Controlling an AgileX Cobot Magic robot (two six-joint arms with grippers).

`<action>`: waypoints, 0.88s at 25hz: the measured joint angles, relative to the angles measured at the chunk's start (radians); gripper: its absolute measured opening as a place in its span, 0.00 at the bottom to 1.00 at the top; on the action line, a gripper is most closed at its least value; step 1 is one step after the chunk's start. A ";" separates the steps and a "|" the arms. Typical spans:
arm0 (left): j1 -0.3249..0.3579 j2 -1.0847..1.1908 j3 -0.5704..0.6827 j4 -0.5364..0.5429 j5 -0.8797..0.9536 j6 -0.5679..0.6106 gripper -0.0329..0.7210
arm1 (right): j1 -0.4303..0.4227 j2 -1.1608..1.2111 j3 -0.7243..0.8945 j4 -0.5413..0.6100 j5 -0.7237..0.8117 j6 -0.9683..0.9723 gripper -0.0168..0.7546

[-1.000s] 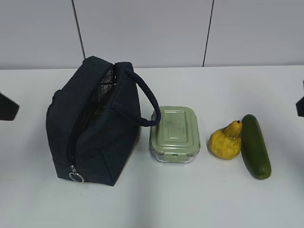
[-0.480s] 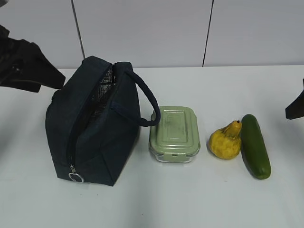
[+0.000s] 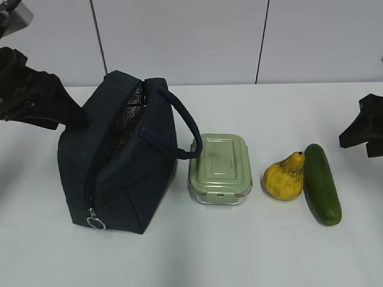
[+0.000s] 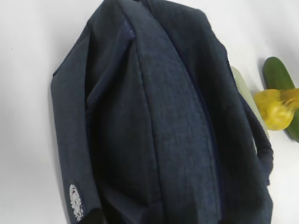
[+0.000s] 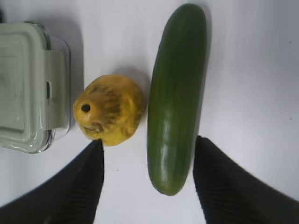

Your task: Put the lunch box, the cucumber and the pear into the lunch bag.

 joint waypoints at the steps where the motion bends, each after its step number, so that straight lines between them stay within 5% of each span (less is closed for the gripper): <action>1: 0.000 0.009 -0.001 0.000 0.000 0.000 0.60 | 0.008 0.008 -0.007 0.000 0.000 -0.002 0.63; 6: -0.025 0.070 -0.002 0.005 0.003 0.000 0.53 | 0.026 0.042 -0.017 0.010 -0.006 -0.006 0.63; 13: -0.043 0.092 -0.002 0.016 -0.024 0.001 0.08 | 0.031 0.071 -0.021 0.020 -0.035 -0.006 0.63; 17: -0.043 0.092 -0.002 0.018 -0.026 0.005 0.06 | 0.065 0.103 -0.036 -0.011 -0.069 0.014 0.61; 22: -0.043 0.092 -0.002 0.025 -0.028 0.005 0.06 | 0.128 0.181 -0.124 -0.204 -0.074 0.175 0.61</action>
